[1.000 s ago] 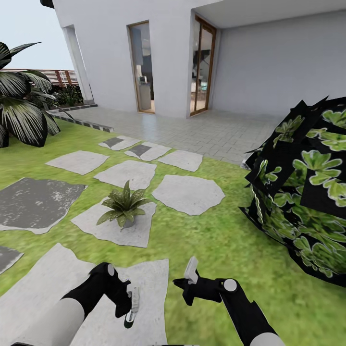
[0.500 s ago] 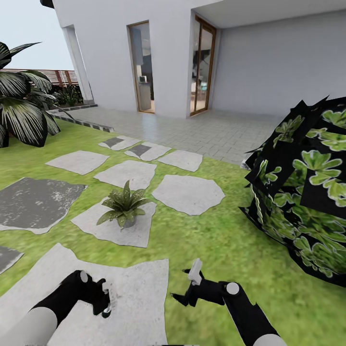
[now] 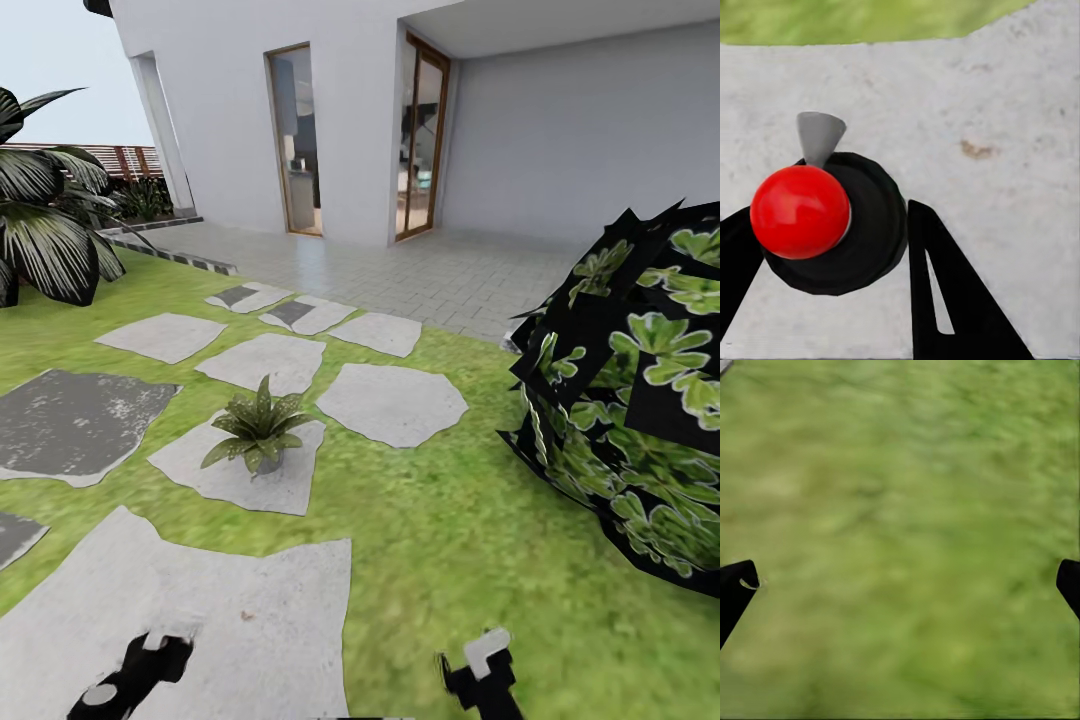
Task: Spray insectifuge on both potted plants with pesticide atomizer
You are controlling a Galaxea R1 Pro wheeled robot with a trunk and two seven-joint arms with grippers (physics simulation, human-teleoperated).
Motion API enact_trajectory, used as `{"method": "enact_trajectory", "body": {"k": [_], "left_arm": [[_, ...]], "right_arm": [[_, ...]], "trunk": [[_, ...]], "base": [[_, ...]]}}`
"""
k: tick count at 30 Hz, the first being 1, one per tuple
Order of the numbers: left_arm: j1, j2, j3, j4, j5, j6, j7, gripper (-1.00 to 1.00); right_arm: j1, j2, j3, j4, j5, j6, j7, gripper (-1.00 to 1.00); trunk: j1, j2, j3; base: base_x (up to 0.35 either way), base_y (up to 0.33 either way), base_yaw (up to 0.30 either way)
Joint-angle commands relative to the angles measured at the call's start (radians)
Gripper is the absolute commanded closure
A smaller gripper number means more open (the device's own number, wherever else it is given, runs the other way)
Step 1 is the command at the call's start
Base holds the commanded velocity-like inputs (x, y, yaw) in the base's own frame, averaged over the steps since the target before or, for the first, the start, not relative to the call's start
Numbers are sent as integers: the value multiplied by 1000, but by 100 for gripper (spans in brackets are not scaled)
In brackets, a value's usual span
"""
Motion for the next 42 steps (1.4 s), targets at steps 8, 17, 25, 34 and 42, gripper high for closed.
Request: {"method": "enact_trajectory", "body": {"k": [8, 17, 25, 34, 42], "left_arm": [[108, 0, 11, 62, 113, -120, 102, 100], [113, -6, 7, 89, 112, -139, 96, 100], [113, -17, 8, 99, 114, -137, 108, 100], [113, -22, 12, 101, 118, -140, 109, 100], [115, -22, 16, 101, 121, -140, 110, 100]], "right_arm": [[26, -52, -128, 35, -142, -104, -132, -100], [27, -46, -144, 34, -175, -105, -134, -100], [27, -40, -143, 41, -174, -102, -13, -100], [27, -40, -147, 41, -181, -103, 5, -100], [29, -45, -147, 43, -178, -104, 4, -100]], "trunk": [[0, 0, -1], [0, 0, -1], [0, 0, -2], [0, 0, -7], [0, 0, -12]], "base": [[0, 0, 0], [0, 0, 0], [0, 0, 150], [0, 15, 266], [-10, 272, 268]]}}
